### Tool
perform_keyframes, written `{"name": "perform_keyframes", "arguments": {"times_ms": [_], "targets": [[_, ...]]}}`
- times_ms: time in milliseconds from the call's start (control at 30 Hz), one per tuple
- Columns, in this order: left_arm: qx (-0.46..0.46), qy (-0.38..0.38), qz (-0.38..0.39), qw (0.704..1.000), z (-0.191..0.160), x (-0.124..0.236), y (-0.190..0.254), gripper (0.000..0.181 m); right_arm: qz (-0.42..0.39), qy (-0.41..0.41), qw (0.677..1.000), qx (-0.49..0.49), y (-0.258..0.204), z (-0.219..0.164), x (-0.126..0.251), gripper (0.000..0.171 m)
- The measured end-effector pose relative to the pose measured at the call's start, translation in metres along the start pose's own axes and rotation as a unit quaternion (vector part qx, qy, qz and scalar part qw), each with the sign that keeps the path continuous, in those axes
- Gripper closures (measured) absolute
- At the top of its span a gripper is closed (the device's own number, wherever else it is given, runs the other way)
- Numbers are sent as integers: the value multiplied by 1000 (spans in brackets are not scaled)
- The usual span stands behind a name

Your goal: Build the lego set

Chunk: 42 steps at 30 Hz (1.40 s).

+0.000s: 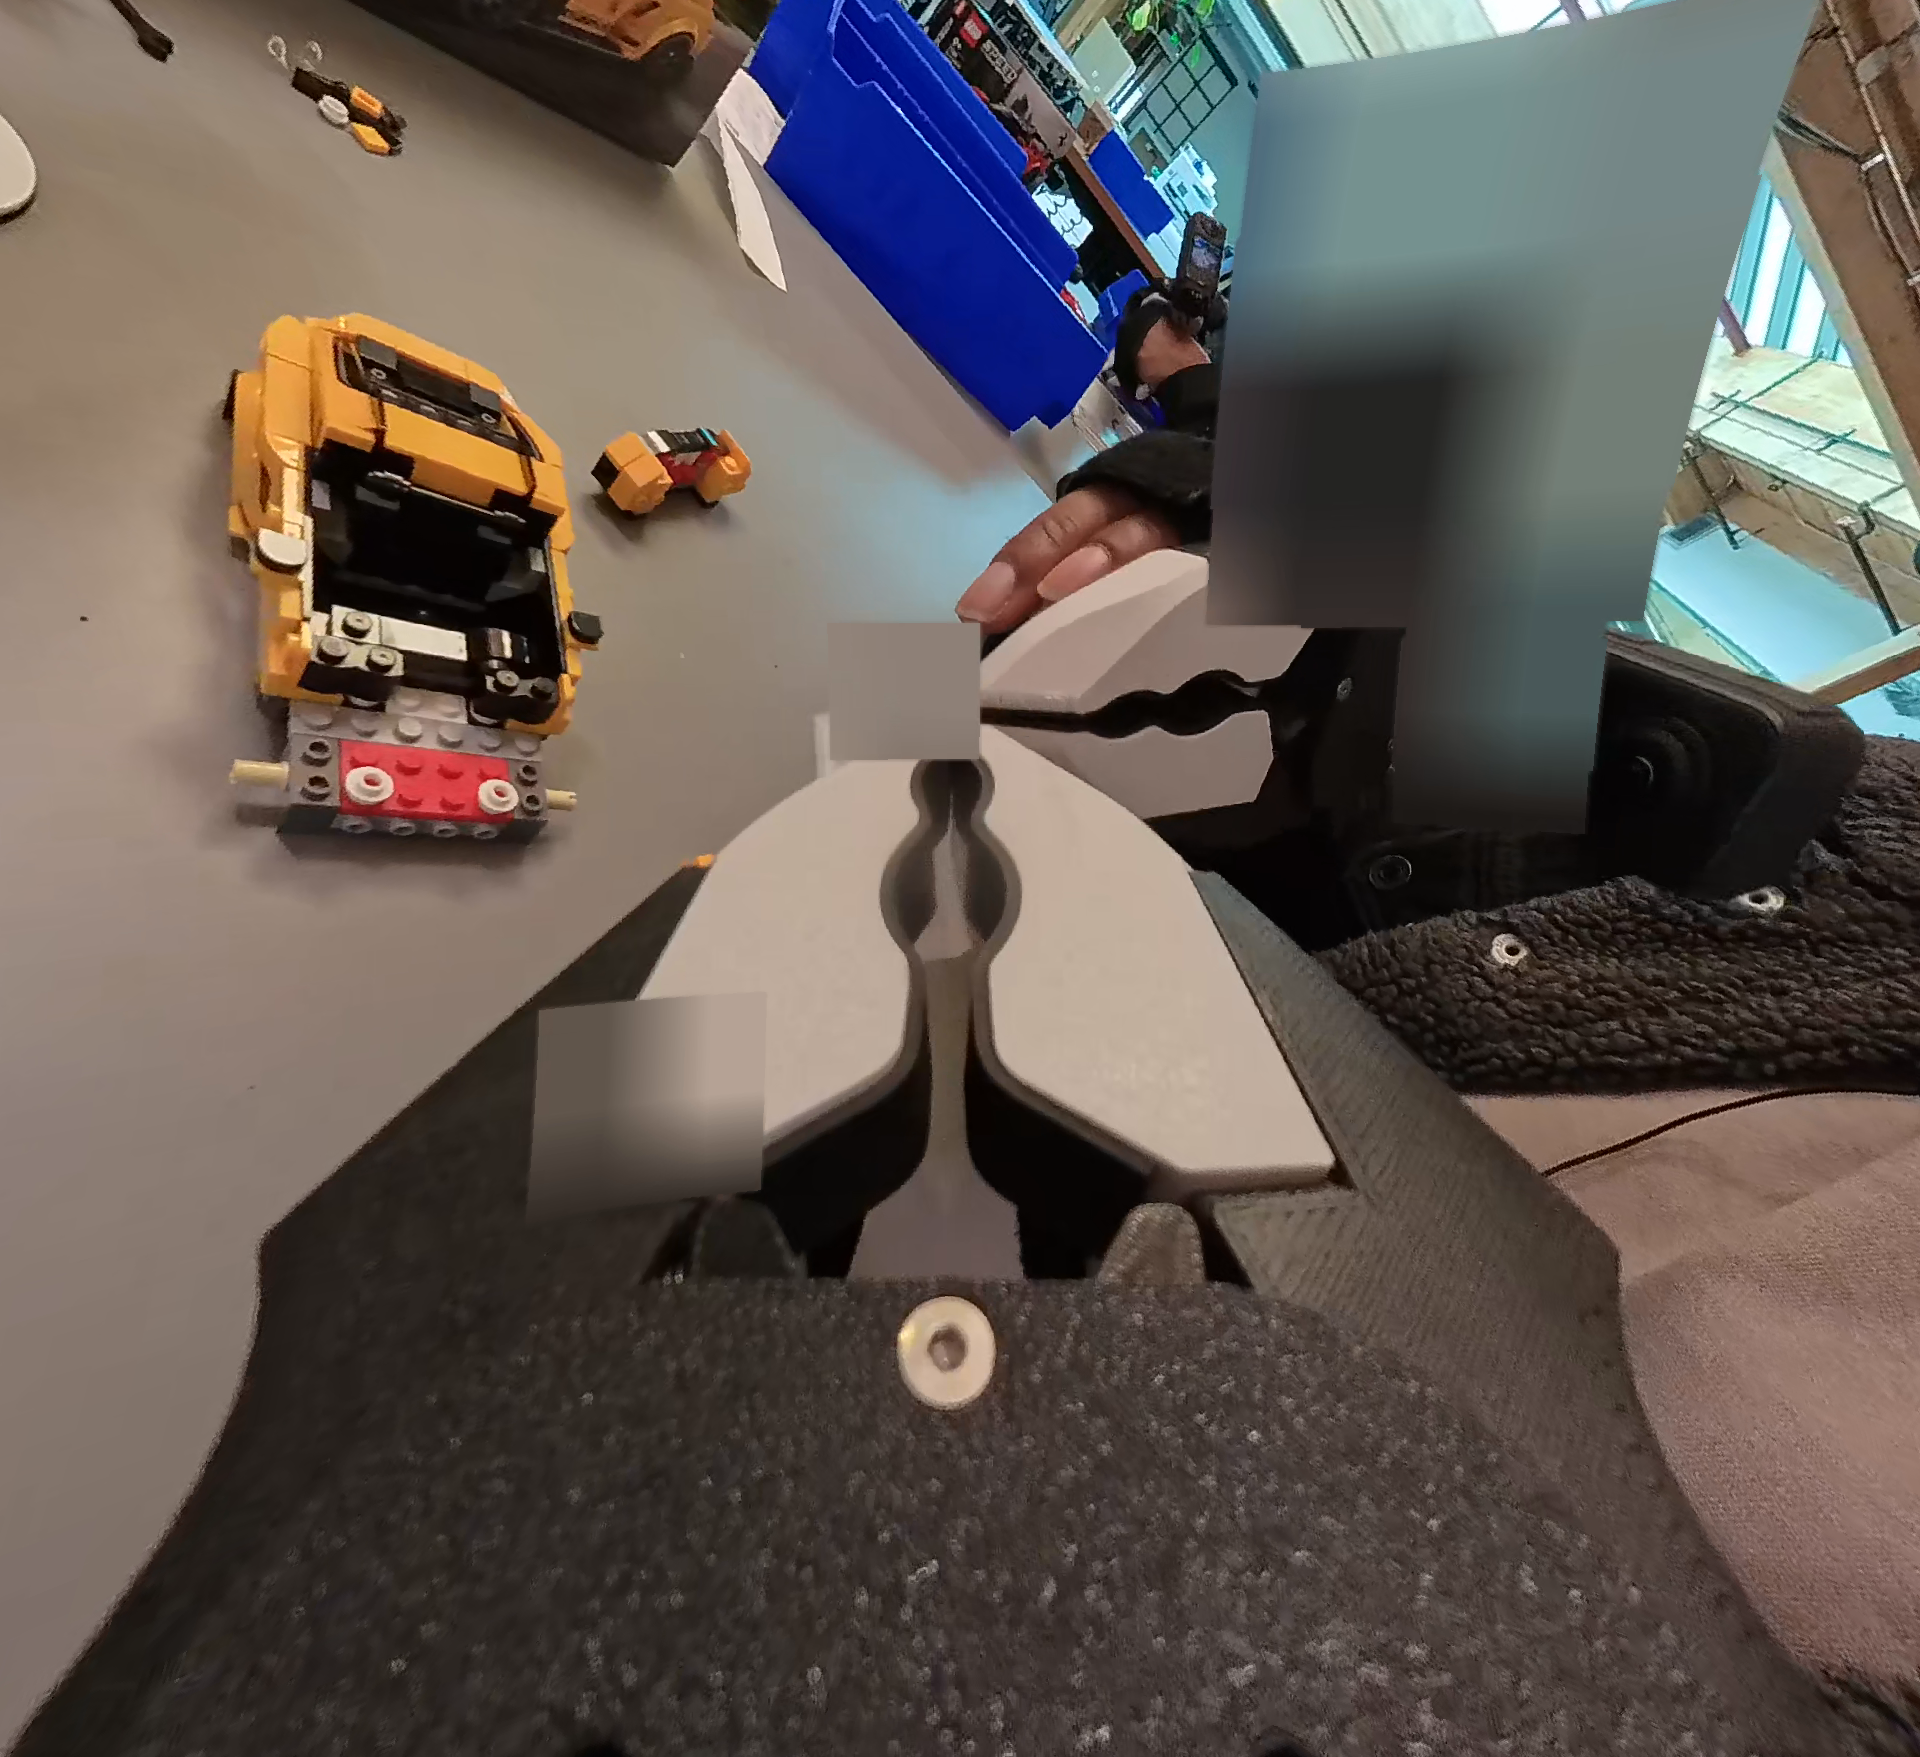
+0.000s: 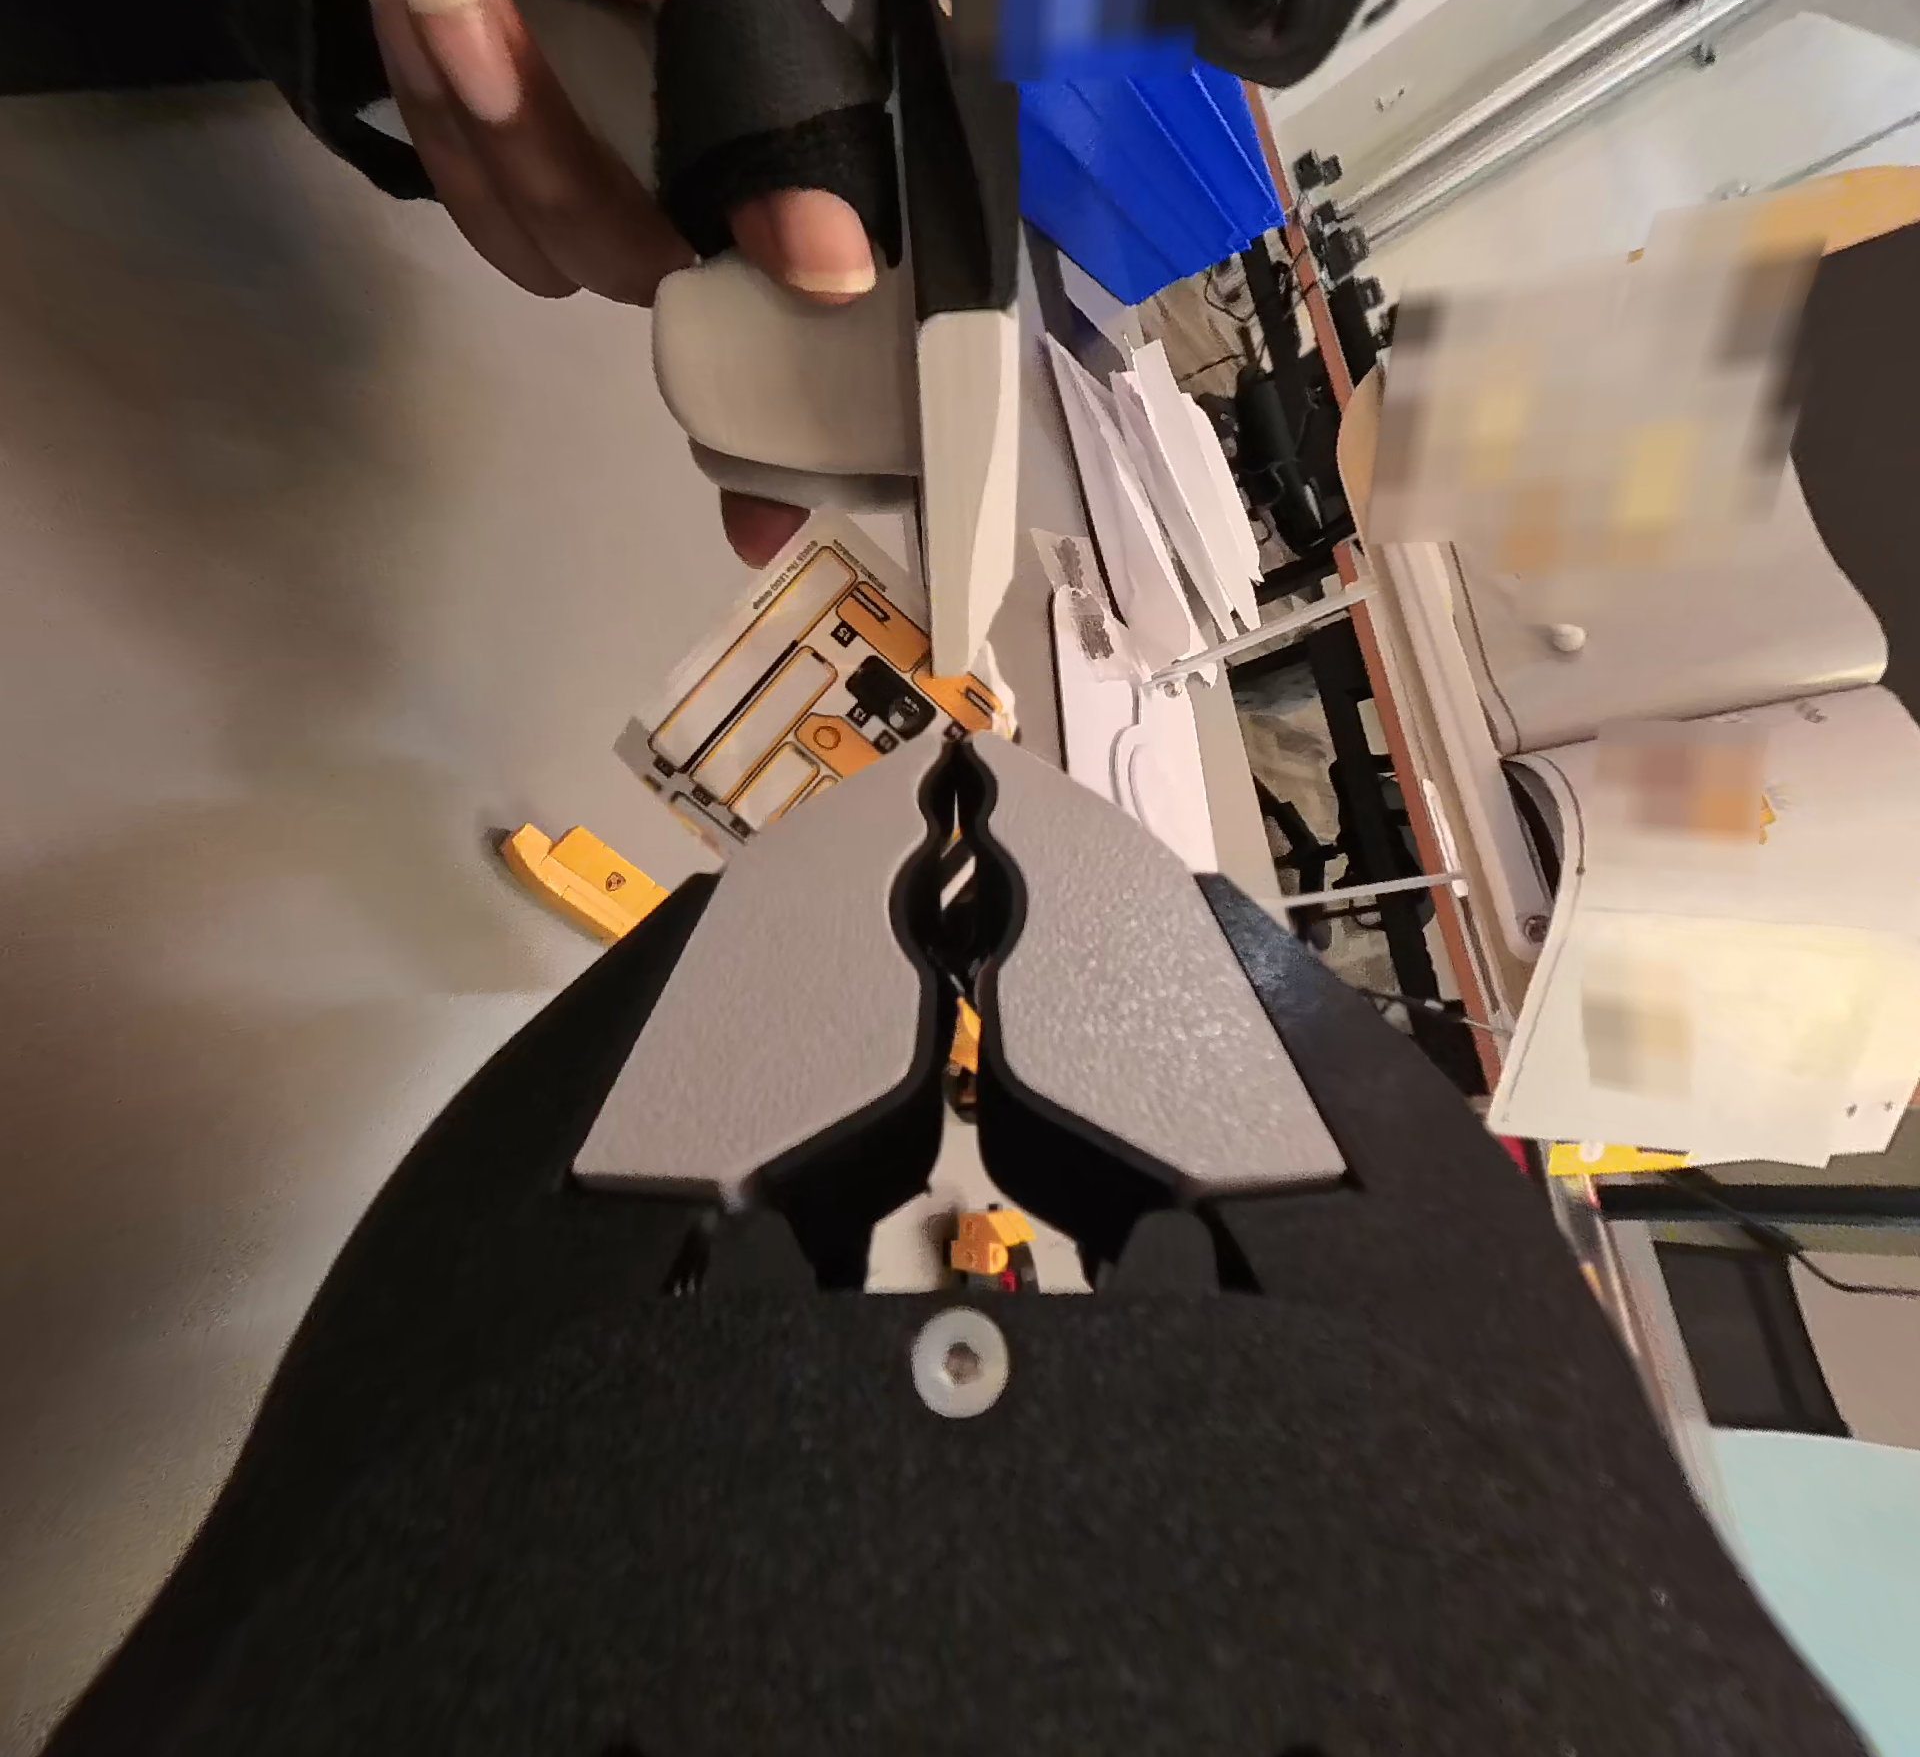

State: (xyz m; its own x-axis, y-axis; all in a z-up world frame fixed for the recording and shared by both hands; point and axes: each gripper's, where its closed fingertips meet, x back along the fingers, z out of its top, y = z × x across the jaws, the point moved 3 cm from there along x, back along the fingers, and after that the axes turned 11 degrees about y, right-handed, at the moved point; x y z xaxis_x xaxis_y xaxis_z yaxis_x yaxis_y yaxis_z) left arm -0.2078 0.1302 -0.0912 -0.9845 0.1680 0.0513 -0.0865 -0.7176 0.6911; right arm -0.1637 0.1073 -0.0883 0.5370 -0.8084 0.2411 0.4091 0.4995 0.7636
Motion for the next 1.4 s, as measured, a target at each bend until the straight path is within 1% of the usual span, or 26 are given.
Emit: {"name": "perform_keyframes", "arguments": {"times_ms": [100, 233, 300, 367, 633, 867, 1000, 1067, 1200, 1400], "targets": [[-4, -3, -2, 1000, -1, -1, 1, 181, -5, 7, 1000, -25, 3, 1, 1, 171], [-16, -6, -1, 1000, -2, -1, 2, 181, 15, 21, 996, -80, 2, 5, 1, 171], [-26, -10, -2, 1000, -3, -1, 4, 181, 25, 13, 994, -102, 1, 2, 1, 163], [-36, -12, -6, 999, -4, -2, 6, 181, 37, 17, 992, -121, -2, 2, 0, 161], [-108, -35, -12, 993, -9, -3, 12, 181, 67, 39, 981, -180, -3, 3, 2, 158], [-165, -65, -21, 984, -17, -4, 16, 181, 101, 52, 977, -182, -9, 4, 5, 158], [-195, -86, -26, 977, -23, -4, 18, 181, 119, 56, 978, -162, -14, 4, 8, 159], [-202, -96, -28, 974, -26, -4, 18, 181, 120, 56, 981, -144, -15, 4, 9, 162], [-185, -94, -23, 978, -24, -4, 16, 181, 102, 57, 986, -116, -13, 5, 9, 171], [-155, -87, -21, 984, -22, -4, 15, 181, 89, 52, 990, -97, -11, 4, 8, 171]]}}
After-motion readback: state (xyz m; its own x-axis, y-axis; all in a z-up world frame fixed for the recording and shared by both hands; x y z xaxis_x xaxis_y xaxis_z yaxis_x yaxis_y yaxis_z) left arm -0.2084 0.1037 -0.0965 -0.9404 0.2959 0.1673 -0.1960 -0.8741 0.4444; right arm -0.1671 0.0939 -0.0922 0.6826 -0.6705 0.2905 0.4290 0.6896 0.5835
